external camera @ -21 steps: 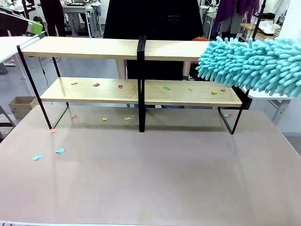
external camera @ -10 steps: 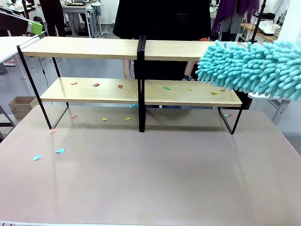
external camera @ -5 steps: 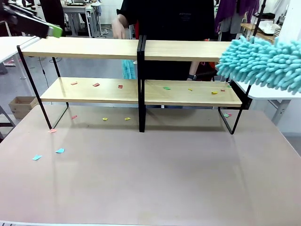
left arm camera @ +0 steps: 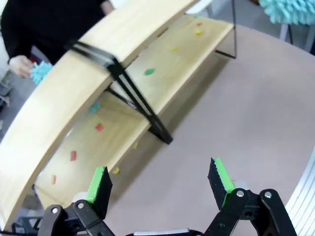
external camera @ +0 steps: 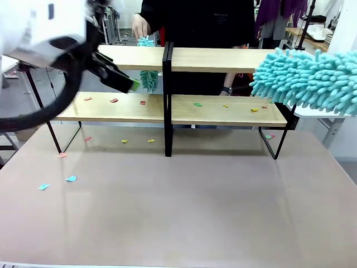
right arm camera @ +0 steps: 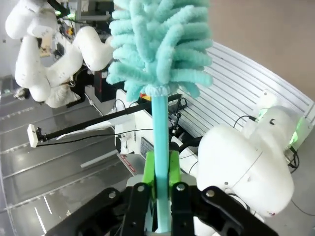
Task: Clean the shelves.
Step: Clean another randomly selected level of the Shelf with the Duster.
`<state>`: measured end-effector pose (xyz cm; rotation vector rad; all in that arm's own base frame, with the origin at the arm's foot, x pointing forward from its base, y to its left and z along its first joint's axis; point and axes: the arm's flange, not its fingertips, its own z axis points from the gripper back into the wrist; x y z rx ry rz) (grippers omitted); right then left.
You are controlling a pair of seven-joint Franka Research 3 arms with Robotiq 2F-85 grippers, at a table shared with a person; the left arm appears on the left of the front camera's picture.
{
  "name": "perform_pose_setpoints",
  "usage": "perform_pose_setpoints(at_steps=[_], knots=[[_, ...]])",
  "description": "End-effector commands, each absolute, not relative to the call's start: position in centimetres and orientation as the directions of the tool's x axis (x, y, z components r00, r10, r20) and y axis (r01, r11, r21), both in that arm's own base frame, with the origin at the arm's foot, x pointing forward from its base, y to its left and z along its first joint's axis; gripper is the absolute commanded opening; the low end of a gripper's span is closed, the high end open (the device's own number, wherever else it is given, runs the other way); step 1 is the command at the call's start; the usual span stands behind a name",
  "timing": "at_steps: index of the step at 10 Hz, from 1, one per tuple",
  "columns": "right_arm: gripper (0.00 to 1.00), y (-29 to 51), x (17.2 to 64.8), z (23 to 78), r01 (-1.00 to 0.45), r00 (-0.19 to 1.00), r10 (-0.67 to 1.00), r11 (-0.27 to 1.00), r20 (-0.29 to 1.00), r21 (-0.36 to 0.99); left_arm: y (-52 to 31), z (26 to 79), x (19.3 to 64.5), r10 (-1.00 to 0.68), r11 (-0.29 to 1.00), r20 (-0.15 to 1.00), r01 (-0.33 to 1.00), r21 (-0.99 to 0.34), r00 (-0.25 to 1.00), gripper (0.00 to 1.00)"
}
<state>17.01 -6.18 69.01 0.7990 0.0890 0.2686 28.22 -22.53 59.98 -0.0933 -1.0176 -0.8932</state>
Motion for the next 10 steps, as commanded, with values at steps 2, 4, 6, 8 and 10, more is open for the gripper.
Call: perform_pose_setpoints(at_steps=[2, 4, 6, 8, 10], knots=[[0.12, -10.3, 15.3, 69.4, -0.107, 0.993, 0.114, 0.691, 0.039, 0.715, -24.2, 60.6, 27.5, -0.607, 0.613, 0.780, 0.713, 0.340, 0.150, 1.00], [0.12, -8.0, 16.5, 68.9, -0.169, 0.975, 0.221, 0.671, 0.023, 0.722, -25.6, 59.7, 26.9, -0.621, 0.598, 0.770, 0.726, 0.341, 0.150, 1.00], [0.12, -8.0, 16.5, 68.9, -0.169, 0.975, 0.221, 0.671, 0.023, 0.722, -26.0, 60.6, 26.3, -0.601, 0.623, 0.790, 0.690, 0.368, 0.122, 1.00], [0.12, -8.0, 16.5, 68.9, -0.169, 0.975, 0.221, 0.671, 0.023, 0.722, -25.7, 60.3, 26.4, -0.621, 0.594, 0.772, 0.724, 0.351, 0.136, 1.00], [0.12, -8.2, 16.6, 68.8, -0.157, 0.977, 0.214, 0.685, 0.010, 0.712, -25.7, 60.3, 26.4, -0.621, 0.594, 0.772, 0.724, 0.351, 0.136, 1.00]])
